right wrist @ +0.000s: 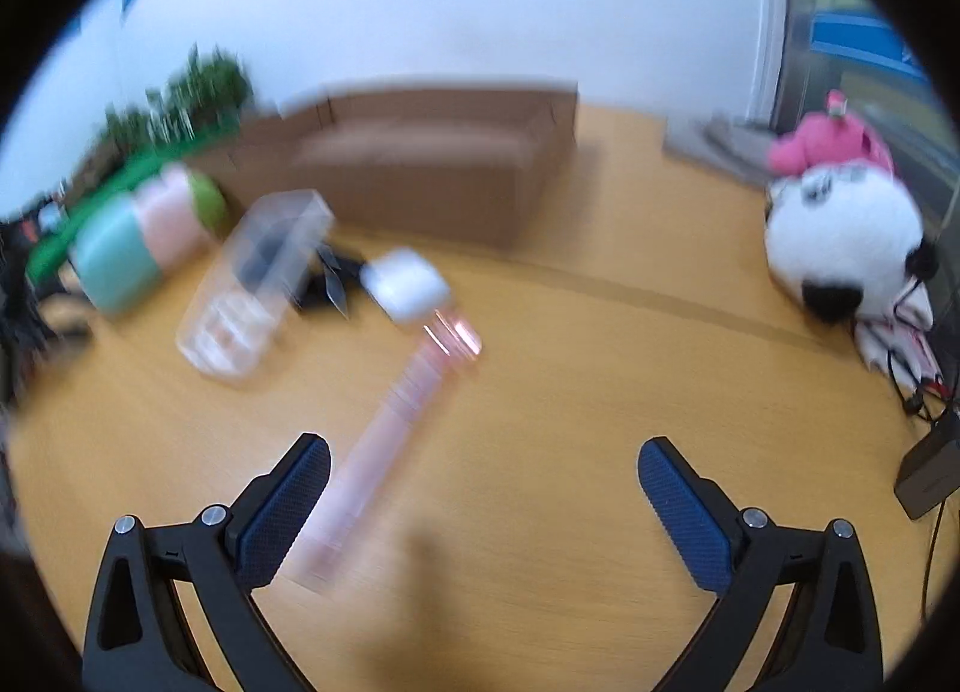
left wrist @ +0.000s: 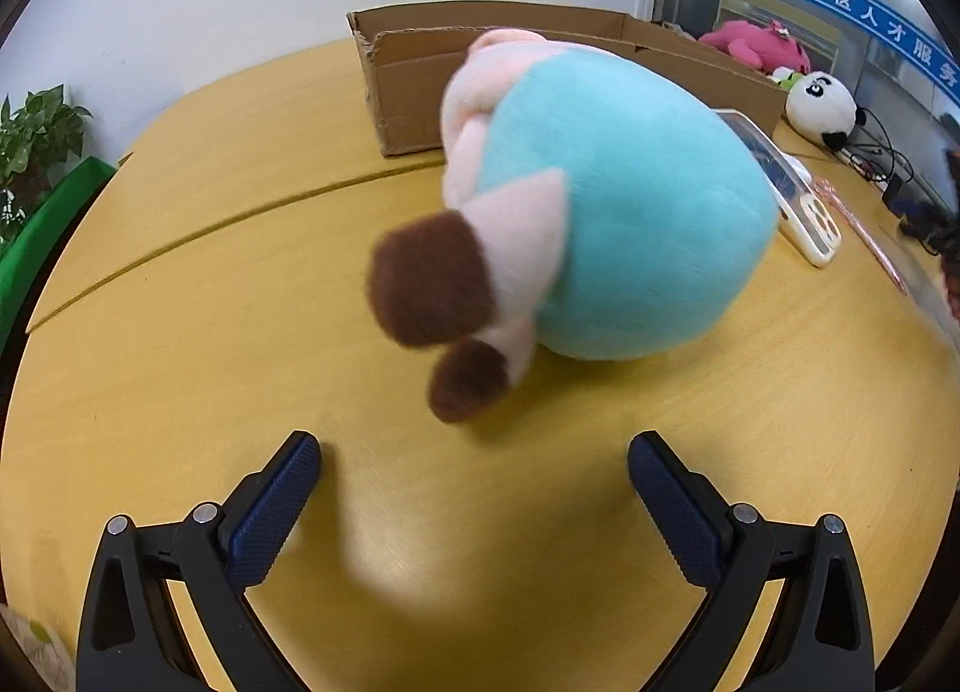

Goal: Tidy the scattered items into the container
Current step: 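Move the left tool toward the pink-and-teal plush pig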

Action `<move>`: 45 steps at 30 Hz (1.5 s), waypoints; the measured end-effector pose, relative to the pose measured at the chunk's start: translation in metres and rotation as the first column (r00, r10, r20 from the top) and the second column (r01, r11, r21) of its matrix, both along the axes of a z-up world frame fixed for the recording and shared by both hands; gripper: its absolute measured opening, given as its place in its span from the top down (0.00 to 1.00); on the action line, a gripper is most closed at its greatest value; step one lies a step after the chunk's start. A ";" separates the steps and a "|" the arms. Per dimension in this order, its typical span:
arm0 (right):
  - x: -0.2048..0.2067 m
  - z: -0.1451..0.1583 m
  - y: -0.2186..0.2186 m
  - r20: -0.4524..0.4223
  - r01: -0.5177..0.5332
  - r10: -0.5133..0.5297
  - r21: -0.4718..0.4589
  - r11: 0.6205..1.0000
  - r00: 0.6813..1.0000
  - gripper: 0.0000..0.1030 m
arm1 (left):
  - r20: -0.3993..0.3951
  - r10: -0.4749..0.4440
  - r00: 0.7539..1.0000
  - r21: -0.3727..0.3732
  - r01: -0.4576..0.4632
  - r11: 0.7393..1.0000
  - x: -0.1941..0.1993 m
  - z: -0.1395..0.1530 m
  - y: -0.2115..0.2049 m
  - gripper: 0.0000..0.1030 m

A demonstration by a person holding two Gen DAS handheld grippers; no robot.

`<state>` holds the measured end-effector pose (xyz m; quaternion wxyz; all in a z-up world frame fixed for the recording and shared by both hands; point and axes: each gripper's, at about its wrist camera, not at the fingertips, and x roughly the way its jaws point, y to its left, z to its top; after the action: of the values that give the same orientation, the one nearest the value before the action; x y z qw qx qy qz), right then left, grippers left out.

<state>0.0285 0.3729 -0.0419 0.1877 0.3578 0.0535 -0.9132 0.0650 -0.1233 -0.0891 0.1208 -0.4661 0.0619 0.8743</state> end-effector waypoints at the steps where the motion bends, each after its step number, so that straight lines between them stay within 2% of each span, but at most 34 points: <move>1: 0.005 0.011 -0.008 -0.020 -0.011 0.010 -0.026 1.000 1.000 0.00 | 0.023 -0.001 1.000 -0.006 0.001 1.000 0.002 0.002 0.003 0.00; 4: 0.019 0.049 -0.044 -0.093 -0.029 0.025 -0.050 0.998 0.995 0.00 | -0.040 0.097 0.995 -0.053 -0.099 0.994 0.014 0.023 0.016 0.00; 8: 0.024 0.082 -0.095 -0.155 -0.031 0.024 -0.042 0.999 0.988 0.00 | -0.183 0.151 0.971 -0.050 -0.163 0.985 0.027 0.078 0.042 0.00; 10: 0.023 0.087 -0.118 -0.125 -0.024 0.016 -0.063 0.998 0.992 0.00 | -0.237 0.158 0.959 -0.021 -0.167 0.986 0.031 0.106 0.057 0.00; 12: 0.021 0.087 -0.135 -0.087 -0.001 -0.006 -0.082 0.997 0.996 0.00 | -0.275 0.139 0.951 0.032 -0.135 0.990 0.032 0.131 0.076 0.00; 15: 0.017 0.083 -0.157 -0.053 0.049 -0.053 -0.078 0.996 0.997 0.00 | -0.302 0.132 0.944 0.065 -0.117 0.991 0.030 0.145 0.095 0.00; 19: 0.012 0.074 -0.173 -0.006 0.106 -0.107 -0.046 0.993 0.994 0.00 | -0.296 0.172 0.940 0.080 -0.154 0.985 0.024 0.143 0.100 0.00; 24: 0.007 0.065 -0.185 0.017 0.120 -0.120 -0.001 0.993 0.993 0.00 | -0.235 0.195 0.952 0.069 -0.183 0.981 0.007 0.125 0.098 0.00; 32: -0.006 0.053 -0.195 0.059 0.123 -0.122 -0.004 0.992 0.991 0.00 | -0.200 0.197 0.960 0.034 -0.195 0.980 -0.014 0.113 0.089 0.00; 38: -0.013 0.046 -0.197 0.080 0.134 -0.132 -0.012 0.991 0.988 0.00 | -0.161 0.210 0.964 0.048 -0.205 0.978 -0.028 0.103 0.078 0.00; 45: -0.017 0.041 -0.202 0.097 0.130 -0.126 -0.031 0.991 0.987 0.00 | -0.103 0.171 0.980 0.057 -0.166 0.985 -0.041 0.088 0.076 0.00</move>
<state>0.0113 0.1705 -0.0008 0.1376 0.3996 0.0042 -0.9063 0.0238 -0.0476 -0.0011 0.0542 -0.4189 0.0075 0.9064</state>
